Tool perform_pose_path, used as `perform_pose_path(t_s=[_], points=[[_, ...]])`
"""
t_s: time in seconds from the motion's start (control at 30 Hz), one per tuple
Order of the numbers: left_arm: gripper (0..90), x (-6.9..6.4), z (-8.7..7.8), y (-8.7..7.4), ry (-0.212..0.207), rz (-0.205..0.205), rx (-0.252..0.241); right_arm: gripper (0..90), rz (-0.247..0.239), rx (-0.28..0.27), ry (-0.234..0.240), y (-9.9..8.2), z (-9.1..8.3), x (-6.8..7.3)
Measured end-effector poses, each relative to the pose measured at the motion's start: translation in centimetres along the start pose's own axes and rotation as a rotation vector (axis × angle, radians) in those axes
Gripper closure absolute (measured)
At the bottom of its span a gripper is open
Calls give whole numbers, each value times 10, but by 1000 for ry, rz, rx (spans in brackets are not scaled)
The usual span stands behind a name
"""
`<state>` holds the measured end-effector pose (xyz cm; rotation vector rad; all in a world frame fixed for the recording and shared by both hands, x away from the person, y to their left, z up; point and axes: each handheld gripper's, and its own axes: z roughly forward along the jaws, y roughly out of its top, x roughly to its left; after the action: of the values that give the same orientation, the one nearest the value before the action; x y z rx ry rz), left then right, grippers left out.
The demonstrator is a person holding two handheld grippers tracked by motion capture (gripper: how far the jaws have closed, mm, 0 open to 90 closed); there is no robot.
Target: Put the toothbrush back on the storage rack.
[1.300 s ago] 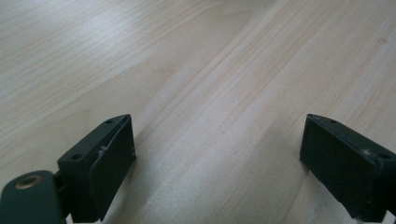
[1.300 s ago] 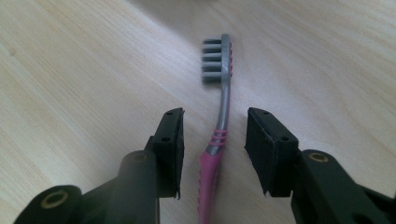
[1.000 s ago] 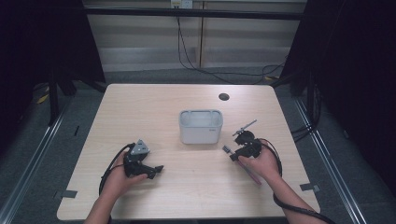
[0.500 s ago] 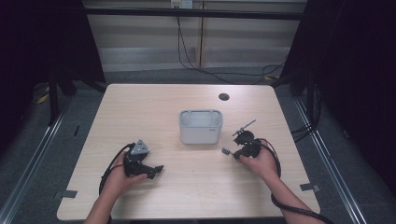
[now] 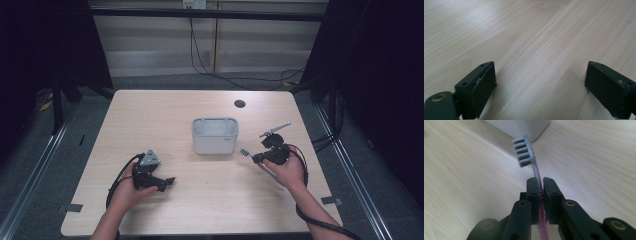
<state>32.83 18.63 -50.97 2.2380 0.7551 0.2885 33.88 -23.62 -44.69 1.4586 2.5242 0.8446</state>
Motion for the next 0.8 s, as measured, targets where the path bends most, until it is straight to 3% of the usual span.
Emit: perform_pose_path(t_s=[0.47,0.8], points=[[98,0,0,0,0,0,0,839,38,-159,52,6,-24,-5],[98,0,0,0,0,0,0,839,39,-224,74,14,-34,-2]])
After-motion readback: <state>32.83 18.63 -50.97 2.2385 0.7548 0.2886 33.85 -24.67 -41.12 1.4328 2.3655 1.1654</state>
